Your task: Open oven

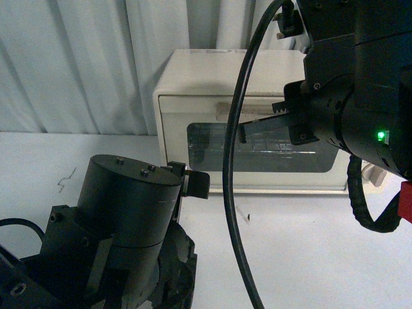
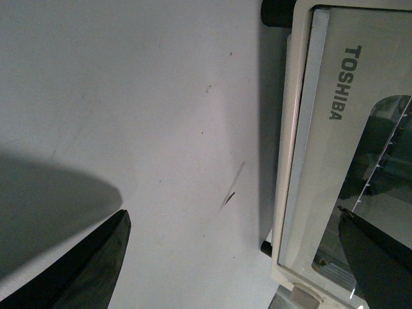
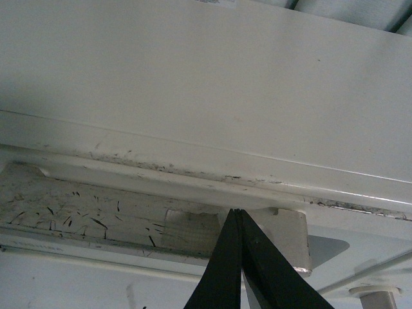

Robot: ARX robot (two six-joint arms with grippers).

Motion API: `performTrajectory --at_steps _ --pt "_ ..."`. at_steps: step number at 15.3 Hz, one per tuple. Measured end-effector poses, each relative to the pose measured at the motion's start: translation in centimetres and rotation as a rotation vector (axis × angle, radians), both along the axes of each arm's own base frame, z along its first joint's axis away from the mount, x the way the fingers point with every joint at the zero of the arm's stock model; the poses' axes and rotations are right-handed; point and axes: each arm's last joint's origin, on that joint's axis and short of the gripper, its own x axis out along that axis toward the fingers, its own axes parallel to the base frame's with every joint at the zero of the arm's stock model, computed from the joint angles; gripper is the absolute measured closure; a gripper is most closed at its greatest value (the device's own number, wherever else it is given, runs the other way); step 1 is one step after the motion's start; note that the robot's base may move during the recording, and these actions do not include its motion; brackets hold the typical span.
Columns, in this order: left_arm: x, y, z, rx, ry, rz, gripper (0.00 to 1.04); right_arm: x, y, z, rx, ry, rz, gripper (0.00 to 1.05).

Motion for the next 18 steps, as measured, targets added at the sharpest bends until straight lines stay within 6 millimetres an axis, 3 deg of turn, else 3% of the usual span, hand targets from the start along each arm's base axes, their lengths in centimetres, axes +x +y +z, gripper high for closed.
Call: performTrajectory --at_steps 3,5,8,10,11,13,15,16,17,18 --pt "0.0 0.0 0.0 0.000 0.000 0.000 0.07 0.0 0.2 -0.2 0.061 0.005 -0.016 1.03" --pt "0.0 0.0 0.0 0.000 0.000 0.000 0.07 -2.5 -0.2 -1.2 0.170 0.033 -0.039 1.03" --pt "0.0 0.0 0.0 0.000 0.000 0.000 0.07 -5.5 -0.7 -1.7 0.182 0.078 -0.035 1.03" --pt "0.0 0.0 0.0 0.001 0.002 0.000 0.07 -9.1 -2.2 -0.7 0.129 0.077 -0.066 1.03" --pt "0.0 0.0 0.0 0.001 0.002 0.000 0.07 -12.6 -4.1 2.0 0.099 0.008 -0.142 1.03" --pt "0.0 0.0 0.0 0.001 0.002 0.000 0.07 -18.3 -6.4 3.6 0.055 -0.009 -0.249 1.03" --pt "0.0 0.0 0.0 0.001 0.002 0.000 0.07 -22.1 -9.5 4.5 0.173 0.011 -0.331 0.83" --pt "0.0 0.0 0.0 0.001 0.002 0.000 0.07 -22.6 -11.0 4.0 0.203 0.051 -0.423 0.74" --pt "0.0 0.0 0.0 0.001 0.002 0.000 0.07 -23.0 -12.1 2.0 0.182 0.168 -0.530 0.59" --pt "-0.1 0.0 0.0 0.001 0.002 -0.001 0.07 -23.0 -12.1 1.4 0.183 0.198 -0.540 0.51"
